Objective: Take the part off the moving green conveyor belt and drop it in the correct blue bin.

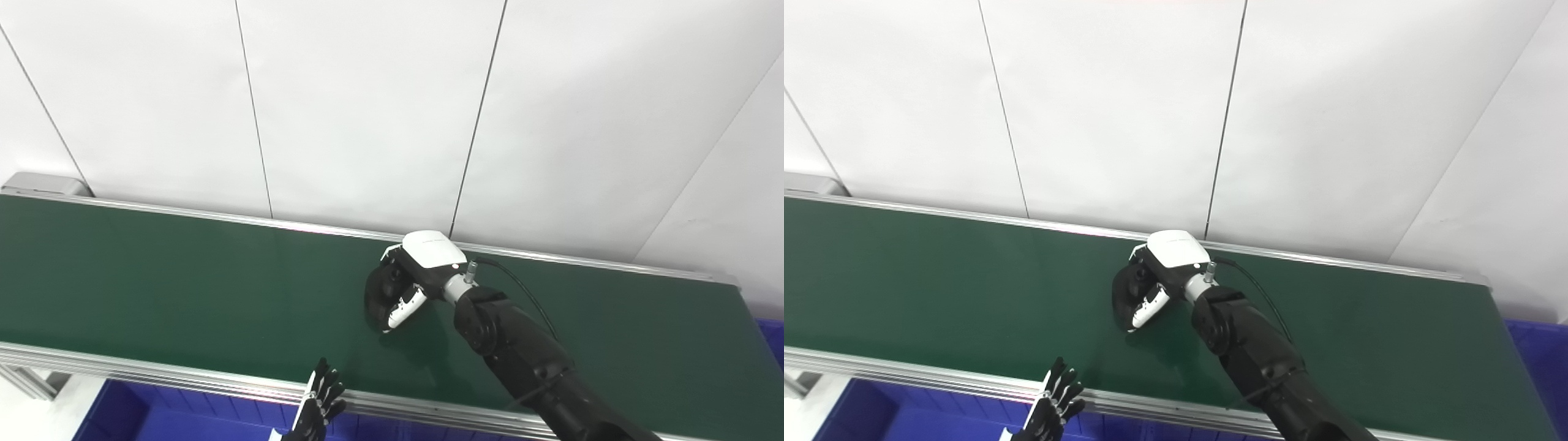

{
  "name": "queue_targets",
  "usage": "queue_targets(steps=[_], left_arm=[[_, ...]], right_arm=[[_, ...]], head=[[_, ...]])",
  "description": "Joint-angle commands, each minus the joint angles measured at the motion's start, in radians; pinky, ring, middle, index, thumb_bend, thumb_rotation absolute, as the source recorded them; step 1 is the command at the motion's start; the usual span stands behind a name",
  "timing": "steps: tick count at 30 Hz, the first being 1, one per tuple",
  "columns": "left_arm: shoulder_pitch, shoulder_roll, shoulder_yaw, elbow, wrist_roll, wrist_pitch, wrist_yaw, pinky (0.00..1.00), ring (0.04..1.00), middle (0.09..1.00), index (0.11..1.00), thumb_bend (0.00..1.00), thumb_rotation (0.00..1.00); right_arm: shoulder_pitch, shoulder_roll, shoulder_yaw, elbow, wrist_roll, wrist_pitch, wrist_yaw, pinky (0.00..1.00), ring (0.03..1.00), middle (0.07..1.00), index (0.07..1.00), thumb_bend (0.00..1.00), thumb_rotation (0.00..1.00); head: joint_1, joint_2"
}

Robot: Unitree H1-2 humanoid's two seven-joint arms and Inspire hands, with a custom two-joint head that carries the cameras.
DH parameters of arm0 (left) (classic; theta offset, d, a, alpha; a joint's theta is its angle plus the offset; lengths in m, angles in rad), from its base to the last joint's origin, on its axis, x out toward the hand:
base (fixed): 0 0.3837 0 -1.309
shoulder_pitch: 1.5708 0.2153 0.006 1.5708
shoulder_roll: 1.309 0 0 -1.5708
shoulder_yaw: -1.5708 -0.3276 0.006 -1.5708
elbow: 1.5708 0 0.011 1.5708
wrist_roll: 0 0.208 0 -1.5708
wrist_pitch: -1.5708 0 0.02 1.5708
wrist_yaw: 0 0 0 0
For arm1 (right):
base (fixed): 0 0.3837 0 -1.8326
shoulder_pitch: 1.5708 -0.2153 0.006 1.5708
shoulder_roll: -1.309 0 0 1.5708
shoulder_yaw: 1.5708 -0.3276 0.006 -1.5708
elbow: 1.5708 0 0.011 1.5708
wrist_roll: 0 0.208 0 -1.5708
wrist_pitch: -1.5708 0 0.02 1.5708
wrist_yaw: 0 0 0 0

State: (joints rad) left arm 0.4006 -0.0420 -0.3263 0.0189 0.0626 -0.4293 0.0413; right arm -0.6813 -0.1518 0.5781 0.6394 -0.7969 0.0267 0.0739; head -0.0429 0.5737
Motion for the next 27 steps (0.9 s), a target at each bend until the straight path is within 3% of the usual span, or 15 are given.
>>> queue_targets(steps=[1,8,13,18,21,23,25,27], left_arm=[[0.007,-0.072,-0.061,-0.027,0.001,-0.041,-0.003,0.89,0.933,0.968,1.0,0.59,0.64],[0.013,-0.047,-0.046,-0.056,-0.046,-0.041,-0.038,0.92,0.94,0.981,1.0,0.56,0.64],[0.015,-0.029,-0.024,-0.08,-0.074,-0.04,-0.065,0.96,0.963,0.997,1.0,0.54,0.66],[0.023,-0.001,-0.007,-0.137,-0.128,-0.005,-0.097,1.0,0.997,1.0,1.0,0.54,0.69],[0.028,0.006,0.009,-0.166,-0.133,0.031,-0.1,1.0,1.0,1.0,1.0,0.61,0.72],[0.03,0.011,0.021,-0.18,-0.124,0.042,-0.101,1.0,1.0,1.0,1.0,0.62,0.73],[0.034,0.018,0.034,-0.201,-0.115,0.058,-0.101,1.0,1.0,1.0,1.0,0.61,0.75],[0.04,0.029,0.046,-0.233,-0.116,0.088,-0.101,1.0,0.997,1.0,1.0,0.61,0.77]], right_arm=[[-0.02,-0.01,-0.007,-0.087,0.02,-0.039,0.022,0.45,0.515,0.566,0.638,0.6,0.34],[-0.016,-0.119,0.043,-0.39,-0.023,-0.059,0.214,0.34,0.403,0.485,0.662,0.64,0.33],[0.014,-0.217,0.071,-0.609,-0.09,-0.064,0.355,0.32,0.39,0.481,0.648,0.65,0.36],[0.09,-0.32,0.049,-0.814,-0.083,-0.06,0.492,0.3,0.356,0.459,0.636,0.63,0.35],[0.159,-0.379,0.014,-0.91,-0.063,-0.067,0.528,0.28,0.343,0.448,0.616,0.64,0.34],[0.22,-0.419,-0.016,-0.973,-0.053,-0.07,0.542,0.25,0.306,0.413,0.643,0.66,0.3],[0.275,-0.458,-0.041,-1.028,-0.046,-0.079,0.56,0.21,0.274,0.389,0.607,0.67,0.26],[0.322,-0.492,-0.062,-1.088,-0.047,-0.078,0.591,0.21,0.27,0.39,0.516,0.54,0.18]], head=[[-0.004,0.005],[-0.08,0.043],[-0.149,0.081],[-0.234,0.133],[-0.258,0.146],[-0.29,0.166],[-0.324,0.189],[-0.355,0.208]])
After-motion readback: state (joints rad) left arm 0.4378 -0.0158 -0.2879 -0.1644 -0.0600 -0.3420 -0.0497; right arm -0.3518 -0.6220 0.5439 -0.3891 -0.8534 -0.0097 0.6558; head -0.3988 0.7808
